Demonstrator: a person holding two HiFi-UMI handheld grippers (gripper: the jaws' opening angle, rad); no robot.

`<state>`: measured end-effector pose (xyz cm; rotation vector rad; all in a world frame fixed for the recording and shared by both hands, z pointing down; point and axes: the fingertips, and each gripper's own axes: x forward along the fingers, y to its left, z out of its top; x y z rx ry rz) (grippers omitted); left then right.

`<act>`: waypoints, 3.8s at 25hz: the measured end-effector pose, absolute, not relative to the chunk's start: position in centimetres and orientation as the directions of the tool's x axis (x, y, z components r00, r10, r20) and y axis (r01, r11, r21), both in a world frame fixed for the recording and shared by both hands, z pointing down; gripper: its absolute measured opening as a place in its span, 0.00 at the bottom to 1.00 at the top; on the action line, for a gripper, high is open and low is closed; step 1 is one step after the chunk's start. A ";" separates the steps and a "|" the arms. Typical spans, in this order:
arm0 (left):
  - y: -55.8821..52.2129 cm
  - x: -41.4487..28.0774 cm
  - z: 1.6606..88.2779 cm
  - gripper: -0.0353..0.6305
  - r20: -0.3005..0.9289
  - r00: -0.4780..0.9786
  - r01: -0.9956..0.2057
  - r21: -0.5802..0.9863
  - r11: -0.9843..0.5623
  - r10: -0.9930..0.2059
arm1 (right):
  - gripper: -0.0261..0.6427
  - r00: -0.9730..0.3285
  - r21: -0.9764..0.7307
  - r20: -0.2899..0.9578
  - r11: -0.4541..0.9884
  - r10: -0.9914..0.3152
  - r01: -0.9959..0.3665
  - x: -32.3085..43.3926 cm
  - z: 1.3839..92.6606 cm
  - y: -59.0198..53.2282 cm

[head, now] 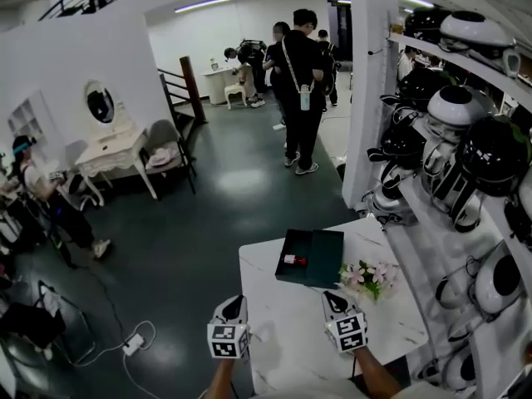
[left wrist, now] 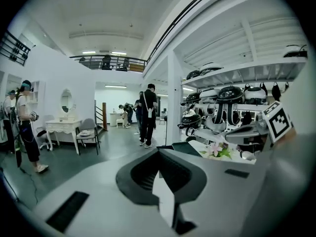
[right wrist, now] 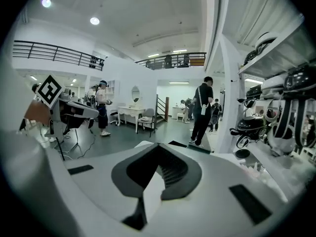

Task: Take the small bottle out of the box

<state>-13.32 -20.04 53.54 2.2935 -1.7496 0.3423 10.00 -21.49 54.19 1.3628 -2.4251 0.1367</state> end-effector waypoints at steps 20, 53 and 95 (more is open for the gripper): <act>-28.1 -12.3 55.3 0.08 0.388 0.165 -0.985 0.017 -0.171 -0.907 | 0.07 -0.575 0.026 0.361 0.624 -0.734 -0.781 9.5 56.9 -32.5; -38.4 -13.3 66.9 0.08 0.467 0.373 -0.928 0.174 -0.330 -0.802 | 0.07 -0.488 0.095 0.580 0.650 -0.652 -0.754 2.8 67.1 -39.6; -37.4 -13.2 70.5 0.08 0.507 0.369 -0.929 0.215 -0.301 -0.779 | 0.53 -0.303 0.287 0.898 0.947 -0.319 -0.147 -2.2 78.9 -46.0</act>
